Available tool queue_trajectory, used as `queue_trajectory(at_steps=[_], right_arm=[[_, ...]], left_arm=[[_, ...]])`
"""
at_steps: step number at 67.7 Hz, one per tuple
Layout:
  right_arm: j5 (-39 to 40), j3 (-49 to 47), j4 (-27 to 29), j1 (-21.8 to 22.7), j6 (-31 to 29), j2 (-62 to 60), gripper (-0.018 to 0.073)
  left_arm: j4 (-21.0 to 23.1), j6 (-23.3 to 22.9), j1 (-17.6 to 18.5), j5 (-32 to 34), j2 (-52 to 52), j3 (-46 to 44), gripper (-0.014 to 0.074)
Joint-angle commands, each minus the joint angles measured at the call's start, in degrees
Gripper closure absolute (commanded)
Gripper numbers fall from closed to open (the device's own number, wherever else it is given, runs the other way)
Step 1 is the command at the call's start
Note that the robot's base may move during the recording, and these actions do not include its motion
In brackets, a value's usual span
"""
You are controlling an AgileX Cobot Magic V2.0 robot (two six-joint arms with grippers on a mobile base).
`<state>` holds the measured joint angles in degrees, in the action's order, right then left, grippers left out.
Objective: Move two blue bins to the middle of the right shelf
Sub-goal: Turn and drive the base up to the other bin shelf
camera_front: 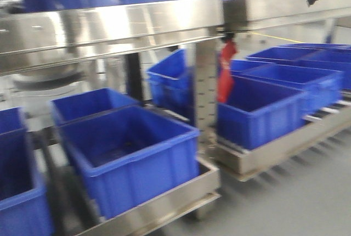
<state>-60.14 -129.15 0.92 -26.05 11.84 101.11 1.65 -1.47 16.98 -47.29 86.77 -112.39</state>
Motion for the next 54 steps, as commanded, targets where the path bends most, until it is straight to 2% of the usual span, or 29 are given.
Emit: queue_trajectory(at_steps=[1,54], right_arm=[[2.4,-0.5,0.2,0.2,-1.3,-0.4,0.0711],[2.4,-0.5,0.2,0.2,-1.3,-0.4,0.0711]], left_arm=[[3.0,-0.7,0.3,3.7,-0.8,-0.8,0.0707],[3.0,-0.7,0.3,3.7,-0.8,-0.8,0.0707]])
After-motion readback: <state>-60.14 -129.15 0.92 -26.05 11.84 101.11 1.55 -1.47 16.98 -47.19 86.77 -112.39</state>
